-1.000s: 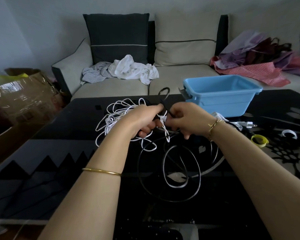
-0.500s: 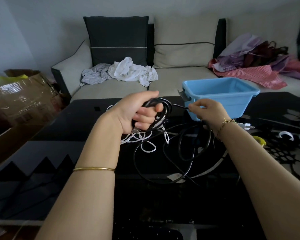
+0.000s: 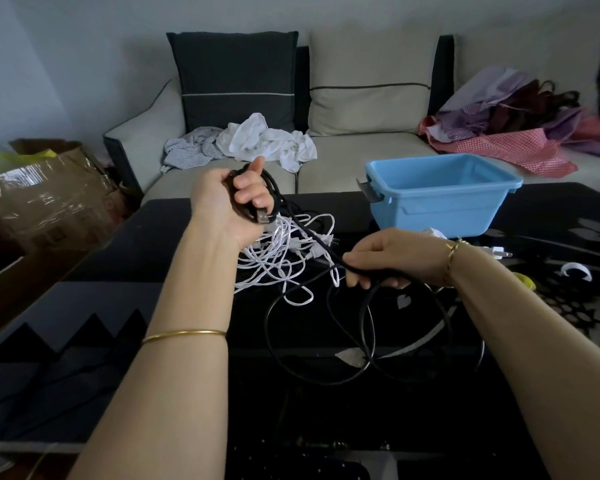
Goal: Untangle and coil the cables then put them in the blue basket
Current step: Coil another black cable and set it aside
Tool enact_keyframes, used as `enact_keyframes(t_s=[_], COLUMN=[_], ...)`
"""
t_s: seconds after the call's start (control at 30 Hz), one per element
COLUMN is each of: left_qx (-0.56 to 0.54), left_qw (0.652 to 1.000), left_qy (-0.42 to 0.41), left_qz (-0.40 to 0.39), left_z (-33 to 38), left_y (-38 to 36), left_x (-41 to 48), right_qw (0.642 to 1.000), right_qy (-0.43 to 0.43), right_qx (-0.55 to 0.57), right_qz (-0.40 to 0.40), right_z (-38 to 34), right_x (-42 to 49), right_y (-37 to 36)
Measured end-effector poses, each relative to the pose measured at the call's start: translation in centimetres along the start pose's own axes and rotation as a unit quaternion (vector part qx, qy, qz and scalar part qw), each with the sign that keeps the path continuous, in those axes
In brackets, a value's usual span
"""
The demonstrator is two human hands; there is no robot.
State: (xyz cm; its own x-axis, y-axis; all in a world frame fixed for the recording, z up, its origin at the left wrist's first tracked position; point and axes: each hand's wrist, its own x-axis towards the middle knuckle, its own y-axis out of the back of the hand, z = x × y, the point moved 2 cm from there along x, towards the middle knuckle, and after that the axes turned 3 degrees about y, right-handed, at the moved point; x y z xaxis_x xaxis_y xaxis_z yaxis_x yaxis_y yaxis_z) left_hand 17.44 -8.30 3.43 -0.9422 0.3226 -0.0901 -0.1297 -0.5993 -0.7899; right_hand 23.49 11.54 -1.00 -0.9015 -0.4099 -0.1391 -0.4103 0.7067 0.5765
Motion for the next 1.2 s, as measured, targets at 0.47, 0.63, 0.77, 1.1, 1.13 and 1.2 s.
enact_keyframes(t_s=[0.47,0.63,0.77,1.1,1.13,1.2], left_qx=[0.545,0.821,0.839,0.699,0.67,0.596], left_qw=[0.812,0.552,0.538,0.698,0.725,0.784], left_qy=[-0.202,-0.145,-0.068,0.09,0.094,0.103], left_qz=[0.056,-0.015,-0.054,-0.124,-0.129,-0.14], left_z=[-3.8,-5.3,-5.8,-4.3,-4.0,-3.2], left_y=[-0.4,-1.2,-2.3,-1.9,-2.0,-2.2], left_x=[1.1,0.0,-0.9,-2.6,-2.7,-2.7], right_qw=[0.995,0.974,0.936,0.9,0.902,0.916], right_qy=[0.061,0.053,0.051,0.083,0.069,0.038], right_qx=[-0.084,-0.118,-0.223,-0.237,-0.22,-0.168], right_qz=[0.008,0.184,0.268,0.356,0.364,0.363], right_z=[-4.4,-3.7,-2.6,0.9,1.4,2.4], right_x=[-1.1,-0.9,-0.7,0.1,0.2,0.6], right_y=[-0.2,1.2,2.3,3.5,3.5,3.4])
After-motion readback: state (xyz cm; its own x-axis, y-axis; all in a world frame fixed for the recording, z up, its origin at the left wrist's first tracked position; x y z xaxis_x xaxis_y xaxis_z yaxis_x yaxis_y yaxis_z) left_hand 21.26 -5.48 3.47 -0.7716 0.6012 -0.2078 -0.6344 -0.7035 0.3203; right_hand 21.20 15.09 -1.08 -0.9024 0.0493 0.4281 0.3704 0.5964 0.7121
